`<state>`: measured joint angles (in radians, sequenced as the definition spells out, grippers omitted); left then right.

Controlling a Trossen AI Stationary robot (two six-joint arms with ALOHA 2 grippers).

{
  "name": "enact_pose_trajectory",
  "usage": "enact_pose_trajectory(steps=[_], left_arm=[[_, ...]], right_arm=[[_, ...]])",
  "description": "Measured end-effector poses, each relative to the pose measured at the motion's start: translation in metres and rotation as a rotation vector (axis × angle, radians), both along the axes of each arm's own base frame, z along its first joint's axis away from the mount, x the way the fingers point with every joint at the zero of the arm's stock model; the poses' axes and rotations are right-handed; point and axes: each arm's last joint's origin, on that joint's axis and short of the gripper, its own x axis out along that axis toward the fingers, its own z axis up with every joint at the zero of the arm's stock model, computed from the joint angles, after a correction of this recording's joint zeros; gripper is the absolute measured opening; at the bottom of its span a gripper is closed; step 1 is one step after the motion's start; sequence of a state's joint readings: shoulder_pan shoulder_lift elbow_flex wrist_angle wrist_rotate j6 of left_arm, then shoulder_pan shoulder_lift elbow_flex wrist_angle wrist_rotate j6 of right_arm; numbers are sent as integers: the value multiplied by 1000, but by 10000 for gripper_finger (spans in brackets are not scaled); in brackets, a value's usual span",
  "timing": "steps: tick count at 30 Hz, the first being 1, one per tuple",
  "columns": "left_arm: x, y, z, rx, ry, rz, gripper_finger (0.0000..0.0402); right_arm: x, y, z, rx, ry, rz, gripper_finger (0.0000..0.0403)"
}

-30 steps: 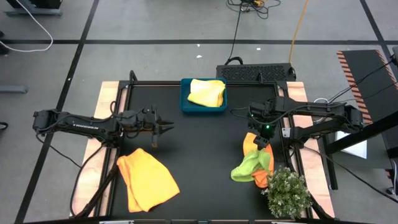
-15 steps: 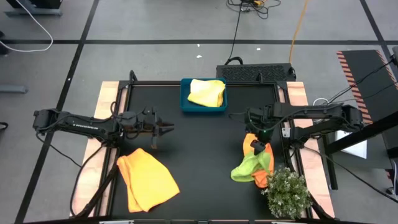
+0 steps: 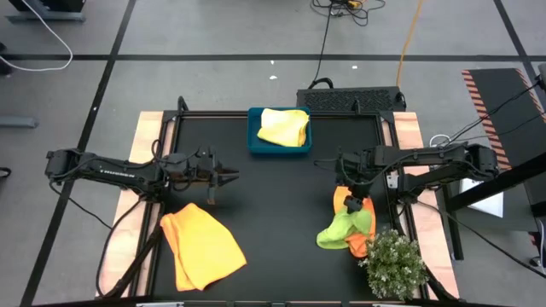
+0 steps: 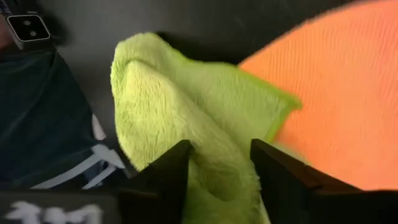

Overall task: Fold microfiber towels
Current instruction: Fold the green microfiber towel

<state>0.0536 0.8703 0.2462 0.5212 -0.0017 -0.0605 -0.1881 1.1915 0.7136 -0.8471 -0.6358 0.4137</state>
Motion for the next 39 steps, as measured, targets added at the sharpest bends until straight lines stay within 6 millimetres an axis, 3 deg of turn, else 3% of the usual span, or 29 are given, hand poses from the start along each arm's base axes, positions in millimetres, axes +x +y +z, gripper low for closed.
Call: enact_pose_trajectory(steps=[8, 17, 28, 39], left_arm=[[0, 0, 0, 4, 1, 0, 88], [0, 0, 1, -5, -6, -2, 88], [1, -6, 2, 0, -22, -33, 88], [27, -10, -12, -8, -48, -89, 88]], right_arm=[[18, -4, 5, -57, -232, 34, 11], [38, -11, 16, -122, -487, 25, 2], [64, -21, 50, -241, -959, 12, 1], [72, -23, 70, -341, -1223, 50, 0]])
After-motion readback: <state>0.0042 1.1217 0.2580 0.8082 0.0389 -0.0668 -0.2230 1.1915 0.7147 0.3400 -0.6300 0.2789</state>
